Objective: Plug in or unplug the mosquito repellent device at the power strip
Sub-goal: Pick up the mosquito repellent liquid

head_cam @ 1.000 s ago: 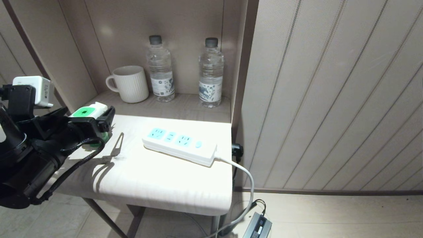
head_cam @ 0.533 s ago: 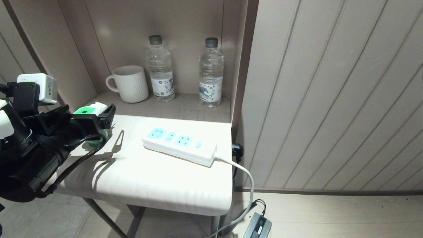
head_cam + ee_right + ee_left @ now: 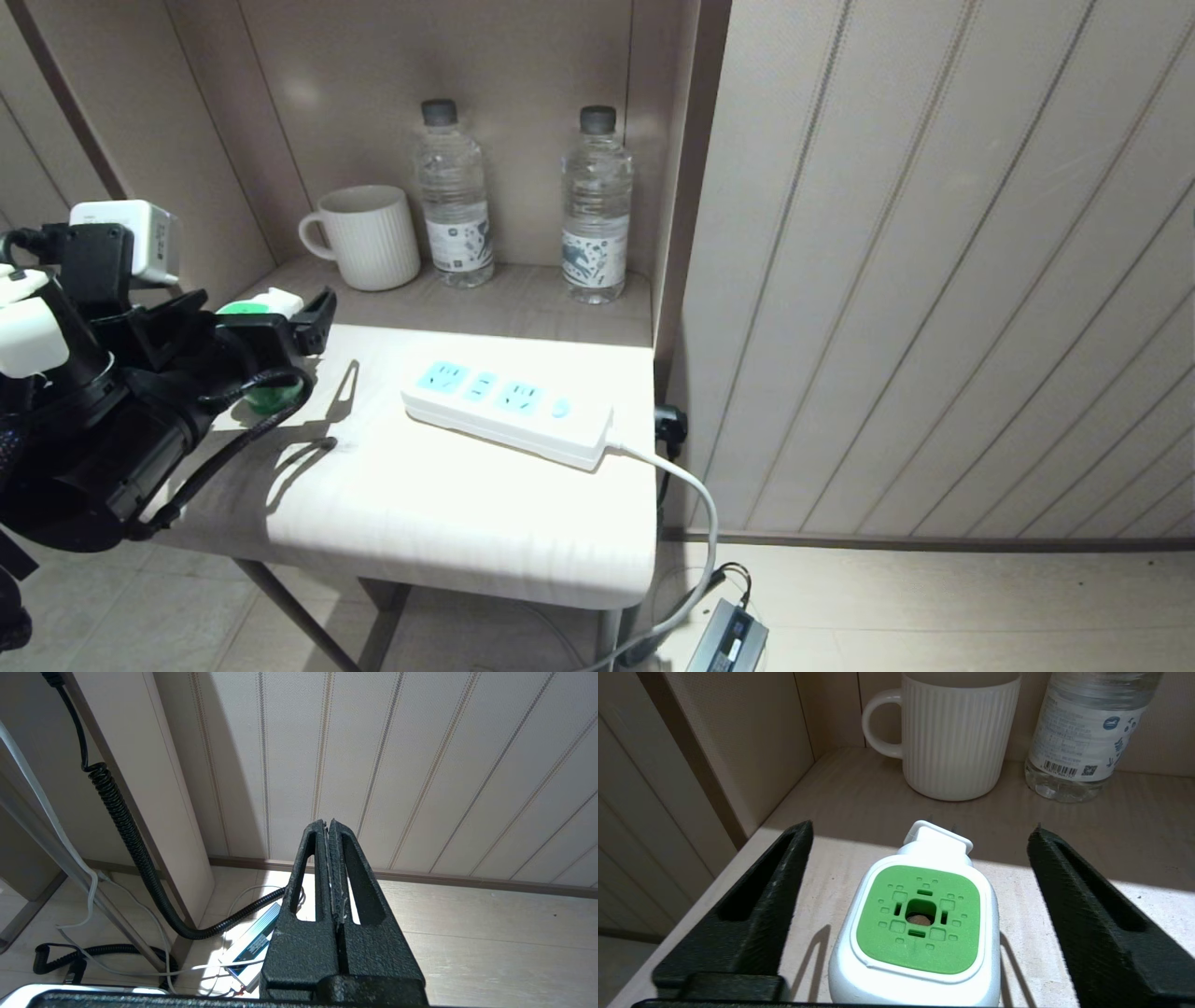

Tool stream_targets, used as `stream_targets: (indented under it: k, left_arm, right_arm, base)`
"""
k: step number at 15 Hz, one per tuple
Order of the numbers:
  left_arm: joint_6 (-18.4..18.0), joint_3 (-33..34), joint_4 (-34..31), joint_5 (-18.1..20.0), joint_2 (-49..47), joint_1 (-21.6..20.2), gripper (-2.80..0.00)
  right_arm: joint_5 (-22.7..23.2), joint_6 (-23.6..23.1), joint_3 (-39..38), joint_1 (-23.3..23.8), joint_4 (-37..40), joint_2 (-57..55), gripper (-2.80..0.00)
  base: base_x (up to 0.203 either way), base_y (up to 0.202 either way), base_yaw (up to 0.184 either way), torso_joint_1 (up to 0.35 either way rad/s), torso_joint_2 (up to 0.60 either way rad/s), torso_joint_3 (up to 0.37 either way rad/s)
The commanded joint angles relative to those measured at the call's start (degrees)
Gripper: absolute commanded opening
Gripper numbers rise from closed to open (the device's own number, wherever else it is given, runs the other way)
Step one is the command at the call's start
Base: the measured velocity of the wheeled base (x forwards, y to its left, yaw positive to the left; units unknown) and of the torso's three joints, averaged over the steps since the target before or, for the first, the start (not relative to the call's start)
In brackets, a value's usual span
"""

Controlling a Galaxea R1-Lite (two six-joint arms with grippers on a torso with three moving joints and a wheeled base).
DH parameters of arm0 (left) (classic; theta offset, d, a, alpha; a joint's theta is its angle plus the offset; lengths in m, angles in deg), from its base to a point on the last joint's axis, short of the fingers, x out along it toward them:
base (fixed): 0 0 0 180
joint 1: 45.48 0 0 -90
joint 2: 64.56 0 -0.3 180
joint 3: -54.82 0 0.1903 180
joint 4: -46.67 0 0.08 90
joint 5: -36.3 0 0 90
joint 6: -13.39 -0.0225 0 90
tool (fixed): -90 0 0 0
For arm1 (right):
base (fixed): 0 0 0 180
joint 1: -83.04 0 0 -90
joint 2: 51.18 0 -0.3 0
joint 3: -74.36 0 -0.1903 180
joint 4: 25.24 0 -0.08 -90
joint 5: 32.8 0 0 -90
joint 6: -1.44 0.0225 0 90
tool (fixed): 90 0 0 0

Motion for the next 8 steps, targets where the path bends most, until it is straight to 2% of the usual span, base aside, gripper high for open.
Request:
stream_targets:
  k: [1,8]
  left_arm:
    - [0.03,0.05,0.35,-0.15,-0.18,0.00,-2.80]
    - [0.03,1.54,1.48,-0.07,-0.35,-0.08,-2.80]
  right_arm:
    - [0.00,0.03,0.00,-0.02,0.00,-0.08,-2.80]
    - [0.00,-0.05,0.00,-0.02,0.00,-0.08,-2.80]
  base:
    - [0.000,0.000,0.000,0.000,0.00,0.000]
    - [0.000,0.000,0.000,0.000,0.00,0.000]
